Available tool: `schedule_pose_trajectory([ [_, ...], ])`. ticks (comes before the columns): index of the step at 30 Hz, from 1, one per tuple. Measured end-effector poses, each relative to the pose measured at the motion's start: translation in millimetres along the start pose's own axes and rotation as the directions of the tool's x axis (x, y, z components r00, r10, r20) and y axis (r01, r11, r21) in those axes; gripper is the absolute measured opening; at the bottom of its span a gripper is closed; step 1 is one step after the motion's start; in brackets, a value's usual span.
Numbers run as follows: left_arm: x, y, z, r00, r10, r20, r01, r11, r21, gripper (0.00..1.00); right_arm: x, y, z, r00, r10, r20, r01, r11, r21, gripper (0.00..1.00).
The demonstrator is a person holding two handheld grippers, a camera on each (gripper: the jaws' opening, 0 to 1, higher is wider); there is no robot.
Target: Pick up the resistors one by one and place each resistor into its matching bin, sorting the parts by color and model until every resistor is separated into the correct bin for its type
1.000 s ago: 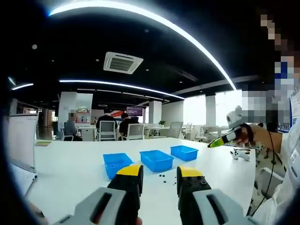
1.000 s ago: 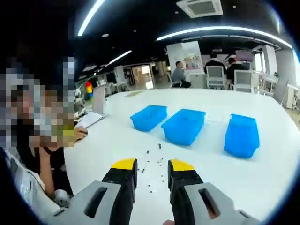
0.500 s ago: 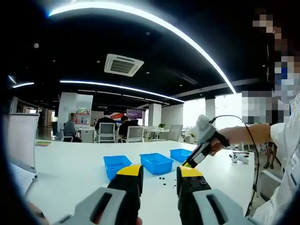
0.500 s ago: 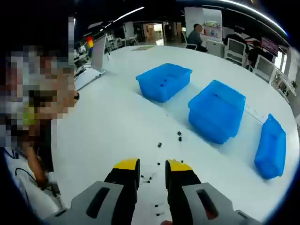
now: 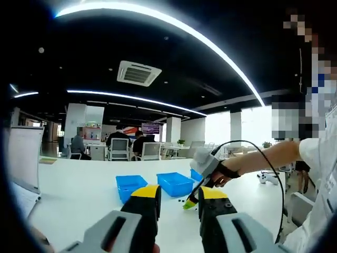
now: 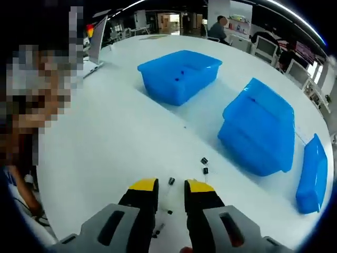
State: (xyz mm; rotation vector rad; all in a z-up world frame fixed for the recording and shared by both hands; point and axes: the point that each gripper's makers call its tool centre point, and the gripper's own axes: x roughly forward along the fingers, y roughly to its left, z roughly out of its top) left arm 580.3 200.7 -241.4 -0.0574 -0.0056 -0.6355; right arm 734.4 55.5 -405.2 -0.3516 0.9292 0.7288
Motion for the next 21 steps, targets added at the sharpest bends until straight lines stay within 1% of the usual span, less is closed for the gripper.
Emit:
schedule_pose_trajectory([
  [2,0.6,1.4,-1.2,1.000,0.002,-0.003,-0.002,1.000,-0.002,0.30,3.2,1.0,0.0,1.000,-0.006,-0.009,0.006,1.000,-0.001,0.21],
  [4,1.0,2.9,-3.2,1.000,0.006,-0.007,-0.006,1.000,-0.004,0.30,2.6,-3.3,2.2,0.999,-0.040,-0.011,0.040,0.999,-0.031,0.17],
  [5,0.9,3.5,-3.8,1.000,0.008,-0.009,-0.008,1.000,-0.006,0.30,2.5,-7.4,1.9,0.998,-0.067,-0.016,0.066,0.997,-0.048,0.13],
  [7,0.8,3.5,-3.2,1.000,0.009,-0.007,-0.009,1.000,-0.006,0.30,2.8,-5.5,1.1,0.997,-0.073,-0.011,0.072,0.995,-0.064,0.11],
  [8,0.6,2.7,-2.6,1.000,0.007,-0.007,-0.007,1.000,-0.006,0.30,2.6,-4.7,1.0,0.997,-0.077,-0.012,0.076,0.995,-0.070,0.07],
  [9,0.4,2.0,-1.9,1.000,0.006,-0.006,-0.006,1.000,-0.004,0.30,2.5,-6.2,1.5,0.995,-0.097,-0.006,0.096,0.991,-0.097,0.07],
  [10,0.3,1.5,-1.5,1.000,0.005,-0.005,-0.005,1.000,-0.002,0.30,2.2,-3.6,-0.3,0.995,-0.102,-0.005,0.100,0.988,-0.114,0.07],
  [12,-0.1,1.4,-0.7,1.000,0.004,-0.003,-0.004,1.000,-0.001,0.30,2.3,-2.0,0.2,0.995,-0.095,-0.001,0.095,0.988,-0.125,0.07],
  [15,-0.9,1.3,-0.5,1.000,0.004,-0.003,-0.004,1.000,0.000,0.30,2.5,2.3,1.6,0.998,-0.062,0.011,0.063,0.988,-0.140,0.07],
  [17,-1.6,1.6,-0.1,1.000,0.004,-0.003,-0.004,1.000,0.000,0.30,-1.6,2.6,6.0,0.998,-0.052,0.045,0.058,0.989,-0.138,0.07],
  [18,-2.4,1.9,0.8,1.000,0.006,-0.001,-0.006,1.000,0.000,0.30,-3.7,3.0,11.8,0.996,-0.045,0.072,0.054,0.989,-0.137,0.07],
  [19,-3.0,2.0,1.4,1.000,0.006,0.001,-0.006,1.000,0.000,0.30,-10.9,2.9,18.7,0.993,-0.042,0.112,0.054,0.992,-0.111,0.07],
  [20,-3.3,2.0,1.7,1.000,0.007,0.002,-0.007,1.000,0.001,0.30,-15.3,5.1,20.3,0.991,-0.032,0.130,0.047,0.992,-0.116,0.07],
  [21,-3.5,2.3,2.1,1.000,0.007,0.003,-0.007,1.000,0.002,0.30,-26.1,11.1,24.9,0.982,-0.008,0.187,0.029,0.993,-0.114,0.07],
])
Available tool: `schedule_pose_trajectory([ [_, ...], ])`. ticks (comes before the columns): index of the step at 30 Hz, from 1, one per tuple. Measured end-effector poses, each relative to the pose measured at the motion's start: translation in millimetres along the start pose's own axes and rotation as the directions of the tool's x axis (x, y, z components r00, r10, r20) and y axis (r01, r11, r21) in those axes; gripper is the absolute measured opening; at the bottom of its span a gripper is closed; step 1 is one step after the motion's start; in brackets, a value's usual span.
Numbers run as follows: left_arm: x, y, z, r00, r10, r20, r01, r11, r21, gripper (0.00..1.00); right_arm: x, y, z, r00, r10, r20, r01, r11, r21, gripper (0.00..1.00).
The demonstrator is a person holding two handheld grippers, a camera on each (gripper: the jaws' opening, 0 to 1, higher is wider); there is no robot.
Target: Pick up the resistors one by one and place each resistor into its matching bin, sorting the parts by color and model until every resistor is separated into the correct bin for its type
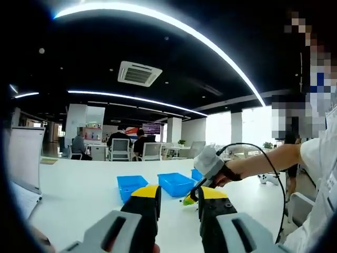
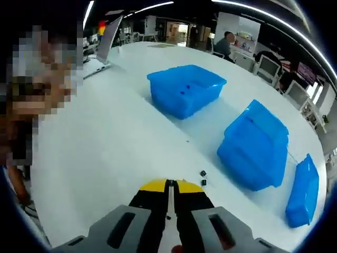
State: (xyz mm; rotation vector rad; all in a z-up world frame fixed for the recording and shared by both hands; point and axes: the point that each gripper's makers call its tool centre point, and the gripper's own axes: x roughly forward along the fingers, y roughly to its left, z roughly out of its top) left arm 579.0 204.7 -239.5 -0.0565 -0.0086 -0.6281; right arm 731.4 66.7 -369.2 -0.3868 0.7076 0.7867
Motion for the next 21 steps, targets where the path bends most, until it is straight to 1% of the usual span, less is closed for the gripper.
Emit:
schedule_pose_trajectory([
  [2,0.0,0.2,0.3,1.000,0.000,0.002,0.000,1.000,-0.001,0.30,-16.2,1.0,7.4,0.998,0.004,0.063,-0.006,1.000,0.020,0.07],
  [3,0.1,0.0,0.2,1.000,0.000,0.001,0.000,1.000,-0.002,0.30,-24.3,5.0,12.1,0.994,0.025,0.110,-0.027,1.000,0.011,0.07],
  [4,0.5,-0.2,-0.2,1.000,-0.001,0.000,0.001,1.000,-0.002,0.30,-32.9,6.2,12.5,0.990,0.030,0.138,-0.033,0.999,0.019,0.07],
  [6,1.5,-1.2,-1.0,1.000,-0.004,-0.003,0.004,1.000,-0.001,0.30,-49.5,8.3,15.3,0.977,0.048,0.207,-0.054,0.998,0.021,0.07],
  [7,1.9,-1.8,-1.2,1.000,-0.006,-0.004,0.006,1.000,0.000,0.30,-58.2,9.1,16.6,0.967,0.053,0.250,-0.063,0.998,0.030,0.07],
  [9,2.5,-3.1,-1.0,1.000,-0.007,-0.005,0.007,1.000,0.002,0.30,-72.7,10.6,13.2,0.955,0.055,0.293,-0.069,0.997,0.037,0.07],
  [10,2.8,-3.7,-0.6,1.000,-0.008,-0.005,0.008,1.000,0.002,0.30,-85.0,10.8,11.0,0.942,0.052,0.332,-0.074,0.996,0.052,0.07],
  [11,2.9,-4.2,-0.5,1.000,-0.009,-0.005,0.009,1.000,0.003,0.30,-90.9,9.0,10.0,0.936,0.049,0.350,-0.074,0.995,0.060,0.07],
  [13,2.9,-5.1,0.2,1.000,-0.009,-0.005,0.009,1.000,0.007,0.30,-112.7,-0.7,6.6,0.913,0.036,0.406,-0.076,0.994,0.083,0.07],
  [14,2.9,-5.3,0.6,1.000,-0.008,-0.005,0.008,1.000,0.008,0.30,-122.3,-3.9,3.9,0.903,0.029,0.428,-0.071,0.994,0.084,0.07],
  [16,3.2,-6.0,1.1,1.000,-0.008,-0.005,0.008,1.000,0.011,0.30,-135.9,0.3,-6.2,0.887,0.015,0.462,-0.056,0.995,0.076,0.07],
  [17,3.4,-6.4,0.9,1.000,-0.007,-0.005,0.007,1.000,0.012,0.30,-143.7,-6.6,-9.7,0.882,0.009,0.472,-0.043,0.997,0.062,0.07],
  [18,3.9,-6.8,0.2,1.000,-0.008,-0.008,0.008,1.000,0.014,0.30,-152.7,-11.7,-11.1,0.867,-0.010,0.498,-0.026,0.998,0.064,0.07],
  [19,4.2,-6.9,-0.3,1.000,-0.008,-0.009,0.008,1.000,0.014,0.30,-157.8,-12.0,-12.5,0.860,-0.012,0.509,-0.022,0.998,0.061,0.07],
  [21,5.2,-7.0,-2.4,1.000,-0.008,-0.016,0.008,1.000,0.014,0.30,-177.2,-12.3,-17.5,0.832,-0.021,0.555,-0.015,0.998,0.060,0.07],
])
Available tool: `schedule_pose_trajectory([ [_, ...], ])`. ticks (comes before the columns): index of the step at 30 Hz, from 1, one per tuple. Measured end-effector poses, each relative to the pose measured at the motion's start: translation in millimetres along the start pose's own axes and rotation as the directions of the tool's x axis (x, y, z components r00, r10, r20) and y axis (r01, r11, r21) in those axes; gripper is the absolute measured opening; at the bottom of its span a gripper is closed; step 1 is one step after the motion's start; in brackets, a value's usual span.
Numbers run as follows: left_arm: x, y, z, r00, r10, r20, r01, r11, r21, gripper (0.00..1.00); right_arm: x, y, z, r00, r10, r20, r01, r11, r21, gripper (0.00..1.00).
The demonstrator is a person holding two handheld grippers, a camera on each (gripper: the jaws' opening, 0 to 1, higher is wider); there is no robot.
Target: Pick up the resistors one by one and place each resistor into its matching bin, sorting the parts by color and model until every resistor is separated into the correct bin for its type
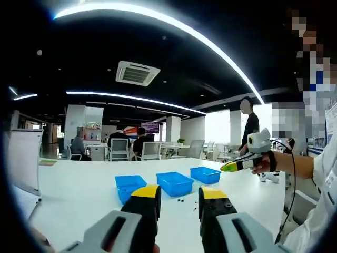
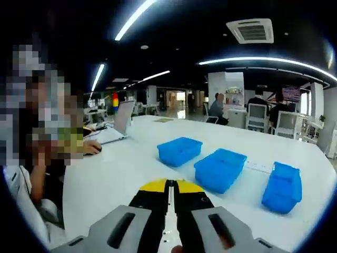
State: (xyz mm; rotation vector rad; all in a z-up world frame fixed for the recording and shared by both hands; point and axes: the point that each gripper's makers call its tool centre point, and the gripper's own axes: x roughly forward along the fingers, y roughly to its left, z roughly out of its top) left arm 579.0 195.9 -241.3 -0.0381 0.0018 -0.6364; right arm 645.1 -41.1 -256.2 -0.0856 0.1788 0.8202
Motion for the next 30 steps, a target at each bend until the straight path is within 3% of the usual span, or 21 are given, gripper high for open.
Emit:
schedule_pose_trajectory([
  [8,2.9,-1.2,-3.6,1.000,-0.004,-0.012,0.004,1.000,0.003,0.30,-63.2,2.1,-7.0,0.994,-0.053,0.091,0.052,0.999,0.009,0.07],
  [14,5.9,-4.6,-7.4,1.000,-0.012,-0.022,0.012,1.000,0.002,0.30,-94.5,5.7,-11.3,0.986,-0.086,0.145,0.082,0.996,0.028,0.07],
  [24,7.9,-9.8,-6.0,0.999,-0.022,-0.031,0.023,1.000,0.004,0.30,-101.8,3.6,-5.6,0.981,-0.107,0.160,0.101,0.994,0.049,0.07],
  [30,7.9,-8.8,0.6,0.999,-0.017,-0.030,0.017,1.000,0.005,0.30,-87.6,3.8,5.5,0.985,-0.089,0.147,0.082,0.995,0.055,0.07],
])
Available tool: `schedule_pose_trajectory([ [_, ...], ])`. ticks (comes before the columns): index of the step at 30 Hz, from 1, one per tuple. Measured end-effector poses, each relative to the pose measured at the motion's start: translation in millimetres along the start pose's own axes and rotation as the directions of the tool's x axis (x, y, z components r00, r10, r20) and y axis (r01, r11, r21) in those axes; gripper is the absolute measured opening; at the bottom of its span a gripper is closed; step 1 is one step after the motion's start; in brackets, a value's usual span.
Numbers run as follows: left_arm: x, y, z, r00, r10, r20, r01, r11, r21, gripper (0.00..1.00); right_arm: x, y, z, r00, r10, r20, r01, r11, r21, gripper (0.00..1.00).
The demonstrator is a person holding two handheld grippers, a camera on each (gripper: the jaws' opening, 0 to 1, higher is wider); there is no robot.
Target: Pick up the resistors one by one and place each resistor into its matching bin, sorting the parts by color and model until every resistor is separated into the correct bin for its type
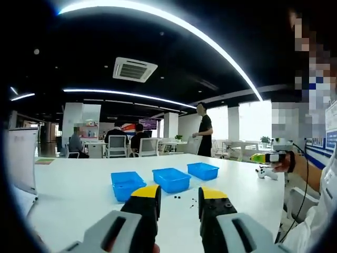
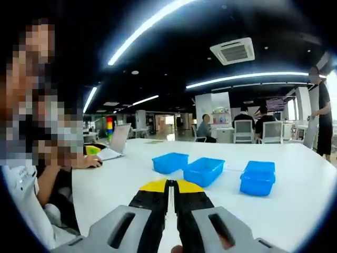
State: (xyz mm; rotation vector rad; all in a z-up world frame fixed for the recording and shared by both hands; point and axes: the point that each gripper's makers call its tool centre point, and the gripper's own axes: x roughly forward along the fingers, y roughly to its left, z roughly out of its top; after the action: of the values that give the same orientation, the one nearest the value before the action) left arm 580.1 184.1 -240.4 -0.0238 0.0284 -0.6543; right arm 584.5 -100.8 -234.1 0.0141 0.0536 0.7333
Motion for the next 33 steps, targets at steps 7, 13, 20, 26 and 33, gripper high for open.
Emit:
schedule_pose_trajectory([
  [7,-1.4,0.0,5.2,1.000,0.004,0.007,-0.004,1.000,0.002,0.30,36.9,15.1,9.4,0.997,0.074,-0.033,-0.075,0.997,-0.003,0.07],
  [13,-3.9,0.1,9.2,1.000,0.011,0.022,-0.011,1.000,0.002,0.30,75.0,18.0,19.2,0.990,0.118,-0.078,-0.119,0.993,-0.005,0.07],
  [20,-6.0,-5.5,15.2,0.999,0.007,0.039,-0.007,1.000,0.009,0.30,131.1,9.7,22.9,0.976,0.154,-0.151,-0.146,0.987,0.060,0.07],
  [26,-6.2,-6.5,16.3,0.999,0.002,0.048,-0.003,1.000,0.010,0.30,193.6,14.6,14.2,0.963,0.176,-0.205,-0.165,0.984,0.072,0.07],
  [33,-8.4,-6.8,18.5,0.998,-0.003,0.057,0.002,1.000,0.012,0.30,261.0,15.9,2.9,0.945,0.195,-0.264,-0.181,0.980,0.078,0.07],
])
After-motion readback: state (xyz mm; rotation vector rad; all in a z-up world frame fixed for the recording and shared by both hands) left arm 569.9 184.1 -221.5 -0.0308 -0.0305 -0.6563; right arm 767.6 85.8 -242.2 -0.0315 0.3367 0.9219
